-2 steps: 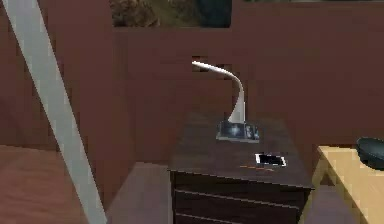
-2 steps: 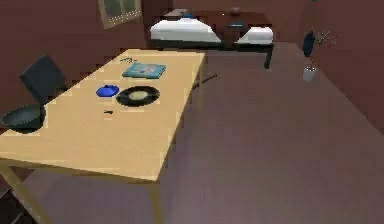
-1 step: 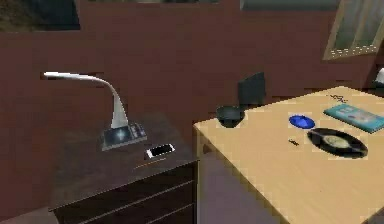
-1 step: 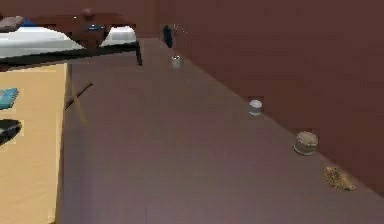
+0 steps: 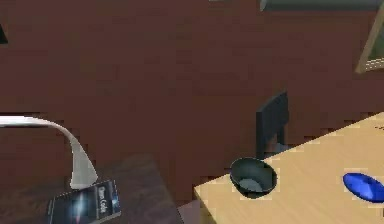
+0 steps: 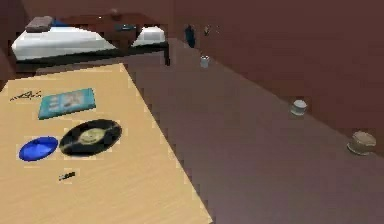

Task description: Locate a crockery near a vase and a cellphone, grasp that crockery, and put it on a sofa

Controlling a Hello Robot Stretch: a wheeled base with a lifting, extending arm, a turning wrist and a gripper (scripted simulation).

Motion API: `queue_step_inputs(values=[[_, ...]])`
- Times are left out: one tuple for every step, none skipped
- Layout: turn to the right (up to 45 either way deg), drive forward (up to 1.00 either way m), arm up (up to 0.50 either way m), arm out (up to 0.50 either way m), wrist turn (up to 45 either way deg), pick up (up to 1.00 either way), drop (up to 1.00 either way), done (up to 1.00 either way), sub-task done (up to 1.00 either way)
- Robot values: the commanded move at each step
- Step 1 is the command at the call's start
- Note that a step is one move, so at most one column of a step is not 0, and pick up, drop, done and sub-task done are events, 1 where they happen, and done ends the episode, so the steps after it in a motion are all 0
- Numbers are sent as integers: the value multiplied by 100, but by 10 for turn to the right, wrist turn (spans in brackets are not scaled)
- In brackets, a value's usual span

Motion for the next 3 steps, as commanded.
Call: queue_step_inputs(values=[[-450, 0, 0, 0, 0, 0, 0, 0, 0], [-210, 0, 0, 0, 0, 0, 0, 0, 0], [0, 0, 50, 0, 0, 0, 0, 0, 0]])
